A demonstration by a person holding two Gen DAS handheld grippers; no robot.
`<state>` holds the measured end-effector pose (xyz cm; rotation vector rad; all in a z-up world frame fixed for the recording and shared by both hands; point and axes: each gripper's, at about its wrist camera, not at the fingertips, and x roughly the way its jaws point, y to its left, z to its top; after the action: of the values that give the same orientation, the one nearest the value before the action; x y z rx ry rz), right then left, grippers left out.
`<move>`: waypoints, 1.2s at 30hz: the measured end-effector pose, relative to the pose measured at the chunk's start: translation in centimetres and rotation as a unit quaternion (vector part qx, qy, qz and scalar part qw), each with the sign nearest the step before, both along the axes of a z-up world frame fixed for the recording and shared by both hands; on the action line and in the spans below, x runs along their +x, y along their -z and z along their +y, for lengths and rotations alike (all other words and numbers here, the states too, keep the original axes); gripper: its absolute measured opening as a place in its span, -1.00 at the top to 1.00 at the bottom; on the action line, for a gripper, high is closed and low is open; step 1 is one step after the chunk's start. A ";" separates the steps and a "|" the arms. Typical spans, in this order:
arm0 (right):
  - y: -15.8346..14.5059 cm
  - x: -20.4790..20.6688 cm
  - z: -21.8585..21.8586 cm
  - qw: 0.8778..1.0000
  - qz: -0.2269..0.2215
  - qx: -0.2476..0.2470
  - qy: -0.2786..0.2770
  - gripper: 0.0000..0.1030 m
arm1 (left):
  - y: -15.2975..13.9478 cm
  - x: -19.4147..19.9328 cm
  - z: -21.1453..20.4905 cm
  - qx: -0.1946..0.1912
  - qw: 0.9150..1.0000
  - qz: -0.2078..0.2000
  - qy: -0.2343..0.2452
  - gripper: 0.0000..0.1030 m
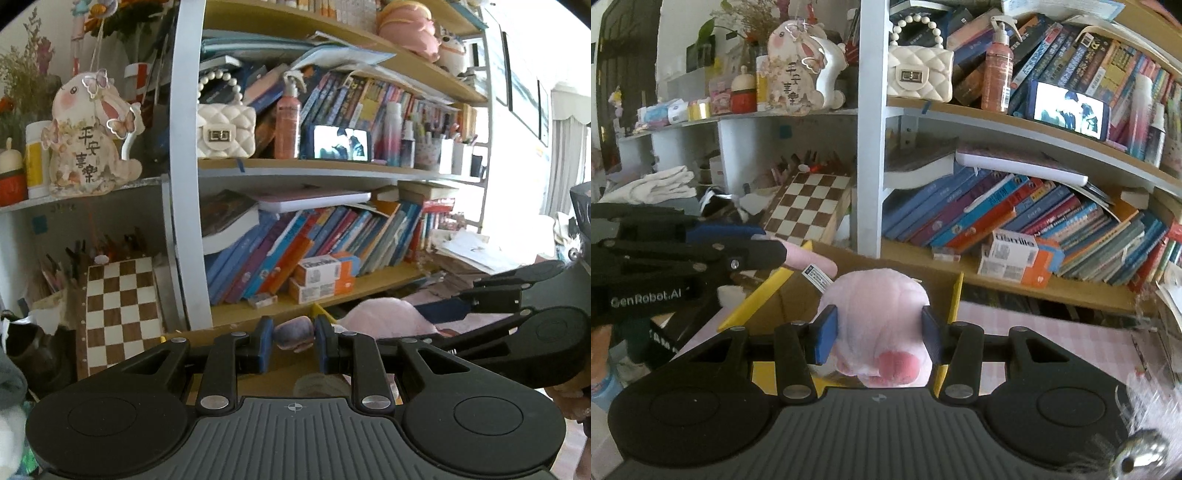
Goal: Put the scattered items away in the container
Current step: 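Lower pig into yellow box and open right gripper while left lowers tube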
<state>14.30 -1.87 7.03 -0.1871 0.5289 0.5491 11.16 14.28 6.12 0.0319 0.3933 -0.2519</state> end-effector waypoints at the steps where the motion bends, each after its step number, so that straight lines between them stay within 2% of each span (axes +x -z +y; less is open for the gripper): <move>1: 0.1 0.6 0.2 1.000 -0.001 -0.001 -0.001 0.13 | 0.1 0.5 0.1 0.001 1.000 0.001 -0.002 0.56; 11: 2.5 6.0 2.5 0.999 0.022 -0.030 -0.011 0.13 | 3.7 4.4 1.2 0.020 0.998 0.052 -0.024 0.56; 24: 6.2 10.8 5.8 0.995 0.065 -0.067 -0.033 0.13 | 7.2 5.6 1.5 0.037 0.993 0.107 -0.010 0.56; 30: 6.5 12.1 7.7 0.994 0.061 -0.080 -0.053 0.14 | 7.9 5.6 1.1 0.035 0.993 0.117 0.003 0.56; 33: 6.4 12.6 8.7 0.992 0.062 -0.082 -0.067 0.23 | 8.1 5.6 1.0 0.032 0.992 0.120 0.006 0.56; 34: 6.4 12.7 9.1 0.992 0.062 -0.082 -0.073 0.30 | 8.2 5.6 1.0 0.031 0.992 0.122 0.006 0.56; 35: 6.4 12.7 9.6 0.991 0.064 -0.081 -0.081 0.49 | 8.2 5.7 1.0 0.030 0.992 0.124 0.006 0.56; 36: 6.4 12.8 10.0 0.991 0.068 -0.080 -0.089 0.52 | 8.3 5.7 1.1 0.029 0.992 0.125 0.006 0.56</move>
<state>27.12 8.10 0.59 -0.3530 0.6932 0.6966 16.85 15.34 -2.20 0.0597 0.6494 -0.2566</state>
